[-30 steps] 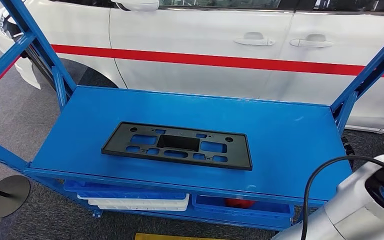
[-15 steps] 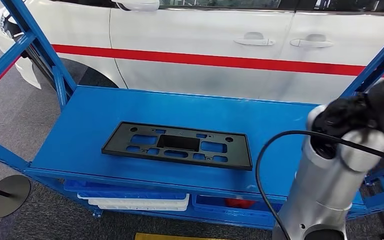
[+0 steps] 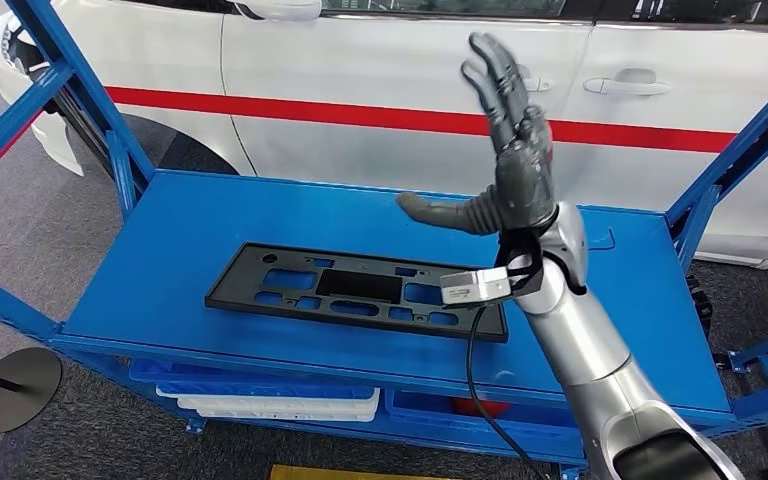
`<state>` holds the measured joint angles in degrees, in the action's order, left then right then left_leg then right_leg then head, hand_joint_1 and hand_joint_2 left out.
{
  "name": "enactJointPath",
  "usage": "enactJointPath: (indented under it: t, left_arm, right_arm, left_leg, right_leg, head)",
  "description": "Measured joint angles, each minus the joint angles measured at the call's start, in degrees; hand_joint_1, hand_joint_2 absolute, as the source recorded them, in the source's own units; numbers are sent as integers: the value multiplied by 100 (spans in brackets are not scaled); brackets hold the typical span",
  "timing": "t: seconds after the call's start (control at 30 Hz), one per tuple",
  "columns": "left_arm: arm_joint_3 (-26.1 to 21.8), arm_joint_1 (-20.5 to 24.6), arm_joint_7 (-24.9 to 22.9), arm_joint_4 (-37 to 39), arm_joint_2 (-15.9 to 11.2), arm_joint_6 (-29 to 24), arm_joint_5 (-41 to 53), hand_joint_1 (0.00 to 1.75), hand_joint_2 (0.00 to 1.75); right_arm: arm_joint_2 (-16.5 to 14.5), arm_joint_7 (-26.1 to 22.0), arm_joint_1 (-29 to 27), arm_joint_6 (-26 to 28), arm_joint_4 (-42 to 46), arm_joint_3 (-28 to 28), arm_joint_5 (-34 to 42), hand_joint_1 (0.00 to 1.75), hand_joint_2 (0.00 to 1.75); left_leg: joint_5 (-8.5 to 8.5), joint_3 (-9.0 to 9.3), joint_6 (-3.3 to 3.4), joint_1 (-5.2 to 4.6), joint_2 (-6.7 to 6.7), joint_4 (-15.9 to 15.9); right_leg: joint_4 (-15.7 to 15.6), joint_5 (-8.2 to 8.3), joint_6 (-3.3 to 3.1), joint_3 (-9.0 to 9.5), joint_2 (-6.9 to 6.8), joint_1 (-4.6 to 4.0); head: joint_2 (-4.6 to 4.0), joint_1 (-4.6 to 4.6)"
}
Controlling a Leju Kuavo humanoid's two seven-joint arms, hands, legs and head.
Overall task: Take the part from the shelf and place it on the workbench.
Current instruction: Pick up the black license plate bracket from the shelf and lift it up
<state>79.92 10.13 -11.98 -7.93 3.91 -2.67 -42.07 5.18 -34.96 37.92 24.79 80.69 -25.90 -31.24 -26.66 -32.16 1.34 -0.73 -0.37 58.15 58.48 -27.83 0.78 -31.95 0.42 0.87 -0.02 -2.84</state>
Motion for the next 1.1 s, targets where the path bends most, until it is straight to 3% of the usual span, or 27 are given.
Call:
enactJointPath:
  t: [0.47,0.77,1.1]
  left_arm:
    - [112,-83,32,0,-13,-1,-50,0,0]
    - [120,-88,31,0,-40,-16,-89,0,0]
    - [210,-90,15,0,-58,-26,-177,0,0]
  right_arm:
    - [194,-283,-931,-26,-639,-247,60,0,175]
    - [379,-314,-1725,-53,-721,-503,688,0,175]
    - [429,-316,-2167,-1182,-513,-661,1421,0,175]
  left_leg:
    - [0,-5,0,0,-4,-1]
    - [-2,-8,1,0,-7,-2]
    - [-2,-9,1,0,-6,-3]
  right_leg:
    - [-3,-1,0,-4,-6,0]
    - [-4,-1,0,-7,-6,0]
    - [-4,-1,0,-6,-7,0]
  head:
    - [0,0]
    - [0,0]
    - [0,0]
